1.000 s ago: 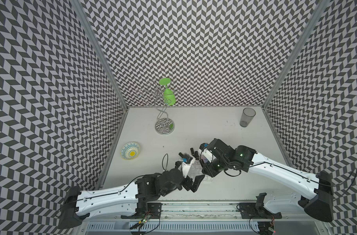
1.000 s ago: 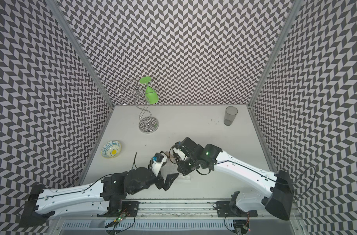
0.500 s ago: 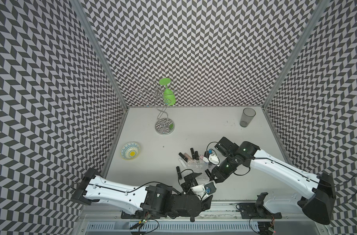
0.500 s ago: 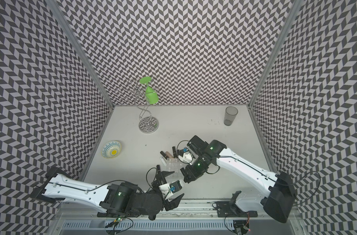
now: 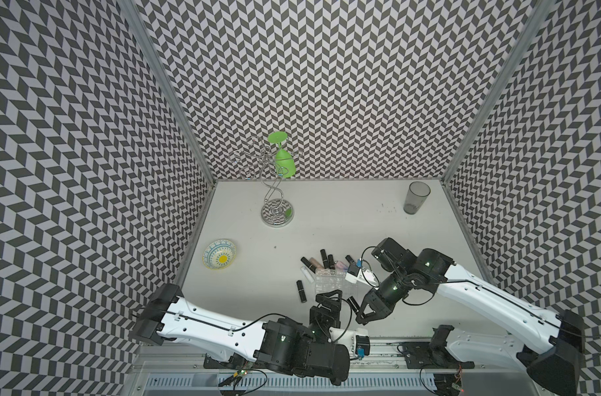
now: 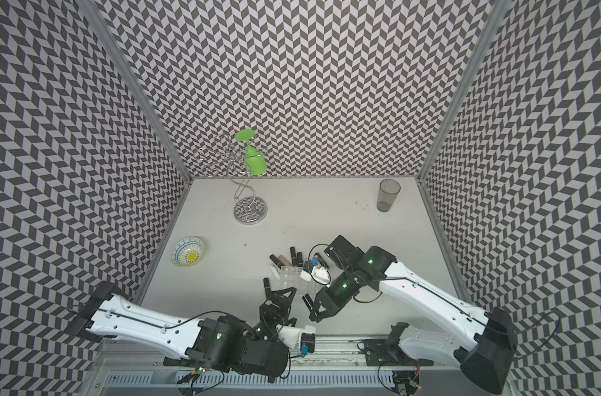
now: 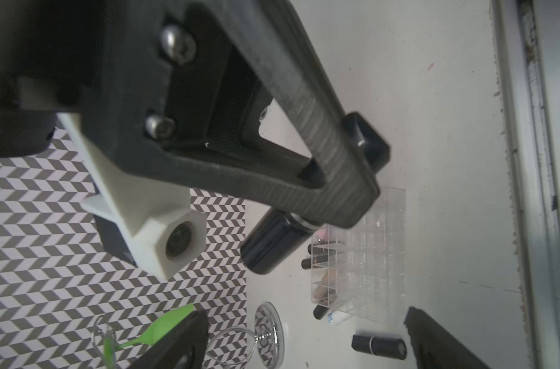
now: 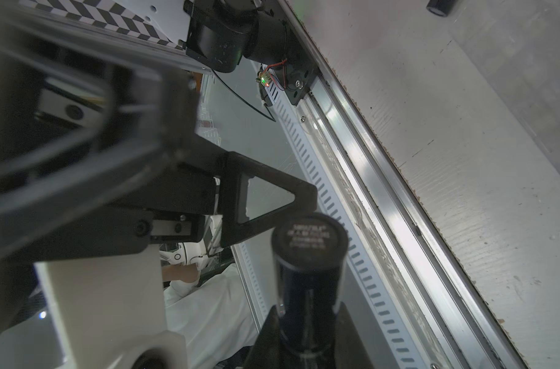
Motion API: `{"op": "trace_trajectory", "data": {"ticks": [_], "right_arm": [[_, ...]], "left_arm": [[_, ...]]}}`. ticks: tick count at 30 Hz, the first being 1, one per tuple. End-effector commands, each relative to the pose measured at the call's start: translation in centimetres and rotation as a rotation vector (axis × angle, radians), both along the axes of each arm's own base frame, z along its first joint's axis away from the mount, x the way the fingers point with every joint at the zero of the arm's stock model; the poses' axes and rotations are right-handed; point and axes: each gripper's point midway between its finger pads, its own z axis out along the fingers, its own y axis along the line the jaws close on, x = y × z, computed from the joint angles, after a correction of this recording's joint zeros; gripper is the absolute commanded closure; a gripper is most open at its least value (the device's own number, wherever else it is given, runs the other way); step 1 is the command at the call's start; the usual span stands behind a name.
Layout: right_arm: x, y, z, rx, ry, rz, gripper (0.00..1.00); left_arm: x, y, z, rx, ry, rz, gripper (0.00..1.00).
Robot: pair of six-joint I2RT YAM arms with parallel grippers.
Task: Arrange the lipsticks in the organizer
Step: Adjust the lipstick.
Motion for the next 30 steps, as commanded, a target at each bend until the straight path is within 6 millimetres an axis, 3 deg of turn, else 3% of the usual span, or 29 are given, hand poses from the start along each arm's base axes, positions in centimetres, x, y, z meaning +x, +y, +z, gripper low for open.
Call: {"op": "trace_trajectory", "data": {"ticks": [1, 4, 8, 18, 20, 25, 30], "right_arm": [[-0.2, 0.6, 0.3, 0.060, -0.002, 0.022, 0.82], [-0.1, 0.9, 0.2, 0.068, 0.008, 0.029, 0.82], [0.2, 1.9, 1.0, 0.124, 0.021, 0.039, 0.82], [1.2, 3.8, 1.7, 0.182, 0.045, 0.064, 0.82], [1.6, 4.2, 2.1, 0.193, 0.046, 0.059, 0.82], [2.7, 4.6, 2.4, 0.211, 0.056, 0.045, 0.82], [3.0, 4.8, 2.0, 0.200, 0.075, 0.043, 0.81]], "left_arm": [[-0.3, -1.7, 2.6, -0.063, -0.109, -0.073, 0.00], [-1.2, -2.4, 2.3, -0.079, -0.092, -0.143, 0.06], [-0.9, -2.5, 2.2, -0.092, -0.064, -0.161, 0.26], [2.6, -2.0, 1.4, -0.084, -0.012, -0.075, 0.27], [3.0, -1.9, 1.0, -0.081, 0.001, -0.069, 0.33], [3.2, -2.2, 2.3, -0.159, 0.013, -0.091, 0.39], [4.0, -1.9, 0.4, -0.128, 0.015, -0.081, 0.43]]}}
